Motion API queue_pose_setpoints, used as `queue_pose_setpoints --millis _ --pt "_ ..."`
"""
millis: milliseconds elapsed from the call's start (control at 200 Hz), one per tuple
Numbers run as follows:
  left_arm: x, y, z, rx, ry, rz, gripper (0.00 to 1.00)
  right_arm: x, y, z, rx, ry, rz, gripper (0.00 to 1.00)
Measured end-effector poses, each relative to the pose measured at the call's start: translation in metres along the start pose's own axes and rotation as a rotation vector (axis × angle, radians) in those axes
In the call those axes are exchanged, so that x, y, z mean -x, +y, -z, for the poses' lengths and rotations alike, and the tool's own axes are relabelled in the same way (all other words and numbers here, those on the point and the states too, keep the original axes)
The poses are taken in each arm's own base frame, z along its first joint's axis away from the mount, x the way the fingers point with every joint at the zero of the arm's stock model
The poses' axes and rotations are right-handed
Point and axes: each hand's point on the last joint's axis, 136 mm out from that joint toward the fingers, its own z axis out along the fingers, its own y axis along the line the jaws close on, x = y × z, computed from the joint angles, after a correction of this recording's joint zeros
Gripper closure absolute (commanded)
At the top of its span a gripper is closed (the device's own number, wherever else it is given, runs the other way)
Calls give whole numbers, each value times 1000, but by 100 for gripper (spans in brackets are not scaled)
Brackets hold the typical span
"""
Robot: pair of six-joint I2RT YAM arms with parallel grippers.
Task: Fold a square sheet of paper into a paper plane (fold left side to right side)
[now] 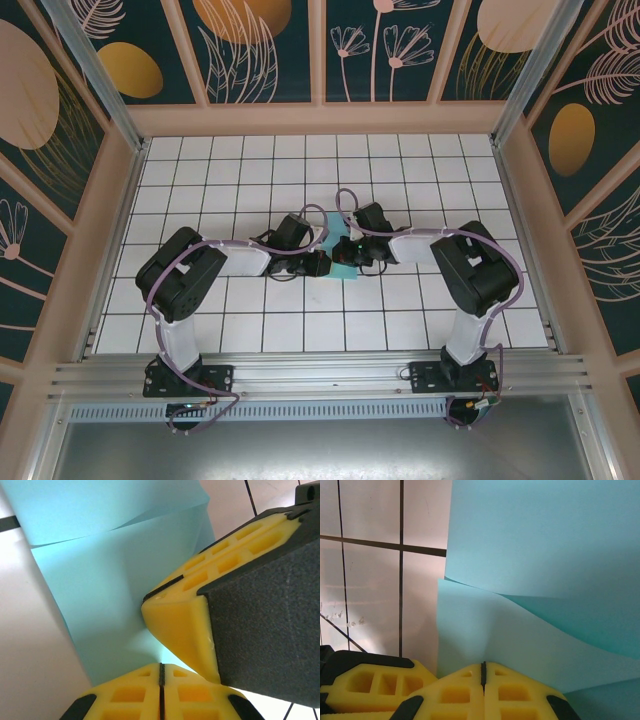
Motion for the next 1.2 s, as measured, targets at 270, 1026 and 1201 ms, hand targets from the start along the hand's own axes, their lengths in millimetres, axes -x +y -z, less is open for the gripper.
queue_pose_setpoints --millis 270,1026,1201 --pt "0 0 0 -1 -3 -1 89 11 -16 9 -13 -13 -22 100" --pt "0 0 0 -3 -9 -5 88 66 -70 49 -117 -142 -88 100" --pt "1 -1 1 -3 -11 -6 88 52 -20 50 -9 -131 -11 100"
